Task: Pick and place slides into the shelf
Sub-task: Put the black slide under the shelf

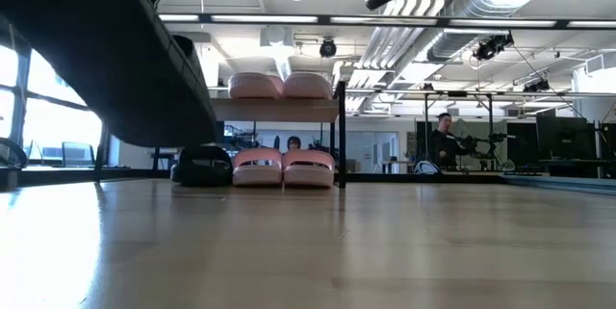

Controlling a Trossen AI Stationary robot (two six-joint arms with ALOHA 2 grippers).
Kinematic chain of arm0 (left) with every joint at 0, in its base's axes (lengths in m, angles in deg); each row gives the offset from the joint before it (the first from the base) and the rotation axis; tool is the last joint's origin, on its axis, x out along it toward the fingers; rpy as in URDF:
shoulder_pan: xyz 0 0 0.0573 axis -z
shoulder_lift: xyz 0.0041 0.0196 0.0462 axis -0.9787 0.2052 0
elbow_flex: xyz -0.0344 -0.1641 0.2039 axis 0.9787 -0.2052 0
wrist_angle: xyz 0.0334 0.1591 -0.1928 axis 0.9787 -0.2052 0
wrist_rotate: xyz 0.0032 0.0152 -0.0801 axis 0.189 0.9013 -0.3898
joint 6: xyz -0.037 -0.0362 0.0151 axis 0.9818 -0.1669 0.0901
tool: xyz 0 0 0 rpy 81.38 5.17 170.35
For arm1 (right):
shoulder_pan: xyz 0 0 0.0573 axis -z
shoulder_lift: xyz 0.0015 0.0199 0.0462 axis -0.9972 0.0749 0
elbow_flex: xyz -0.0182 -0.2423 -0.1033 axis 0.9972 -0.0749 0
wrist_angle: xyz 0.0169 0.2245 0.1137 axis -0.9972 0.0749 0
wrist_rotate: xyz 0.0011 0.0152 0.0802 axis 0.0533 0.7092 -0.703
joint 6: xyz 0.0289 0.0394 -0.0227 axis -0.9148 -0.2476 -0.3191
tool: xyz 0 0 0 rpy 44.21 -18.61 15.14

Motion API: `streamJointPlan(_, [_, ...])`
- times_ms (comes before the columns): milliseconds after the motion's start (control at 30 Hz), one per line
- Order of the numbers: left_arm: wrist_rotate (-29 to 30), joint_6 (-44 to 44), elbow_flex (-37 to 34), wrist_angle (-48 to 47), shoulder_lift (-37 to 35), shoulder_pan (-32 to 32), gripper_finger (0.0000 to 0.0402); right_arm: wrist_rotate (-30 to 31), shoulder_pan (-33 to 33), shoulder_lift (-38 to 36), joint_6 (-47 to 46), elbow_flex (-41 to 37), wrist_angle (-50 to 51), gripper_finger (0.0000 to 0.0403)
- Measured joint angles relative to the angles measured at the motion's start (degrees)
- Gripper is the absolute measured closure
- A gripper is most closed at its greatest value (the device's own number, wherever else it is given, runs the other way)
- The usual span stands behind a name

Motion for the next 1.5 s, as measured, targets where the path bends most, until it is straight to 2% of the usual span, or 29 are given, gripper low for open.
streamJointPlan(200, [2.72,-0.93,-6.93,-0.23,-8.56,-3.31,0.0401,0.0,-0.02,-0.14,0.17,0.0,1.6,0.0403])
streamJointPlan(367, [4.02,-1.49,-16.51,-0.12,-14.37,-5.63,0.0401,0.01,-0.02,-0.14,1.51,0.0,0.52,0.0403])
streamJointPlan(500, [5.0,-1.54,-24.32,-0.07,-15.33,-7.64,0.0401,0.02,-0.01,-0.14,1.27,0.0,-0.45,0.0403])
streamJointPlan(667, [13.95,-1.22,-32.08,-0.06,-15.3,-7.73,0.0401,1.93,-0.02,-0.14,0.1,0.0,-1.57,0.0403])
streamJointPlan(800, [16.31,0.7,-36.58,0.29,-15.29,-8.22,0.0401,2.68,-0.02,-0.14,-1.18,0.0,-1.51,0.0403])
streamJointPlan(933, [15.94,0.29,-39.86,5.91,-15.27,-9.94,0.0401,2.78,0.0,-0.14,-1.33,0.0,-1.61,0.0403])
streamJointPlan(1100, [16.83,-4.23,-41.63,13.53,-15.27,-12.7,0.0401,2.76,-0.01,-0.14,-1.33,0.0,-1.61,0.0403])
streamJointPlan(1300, [17.25,-5.61,-41.81,15.78,-15.24,-17.33,0.0401,2.75,0.0,-0.14,-1.35,0.0,-1.61,0.0403])
streamJointPlan(1500, [17.07,-10.6,-41.81,19.34,-15.24,-22.23,0.0401,2.74,0.0,-0.14,-1.35,0.0,-1.61,0.0403])
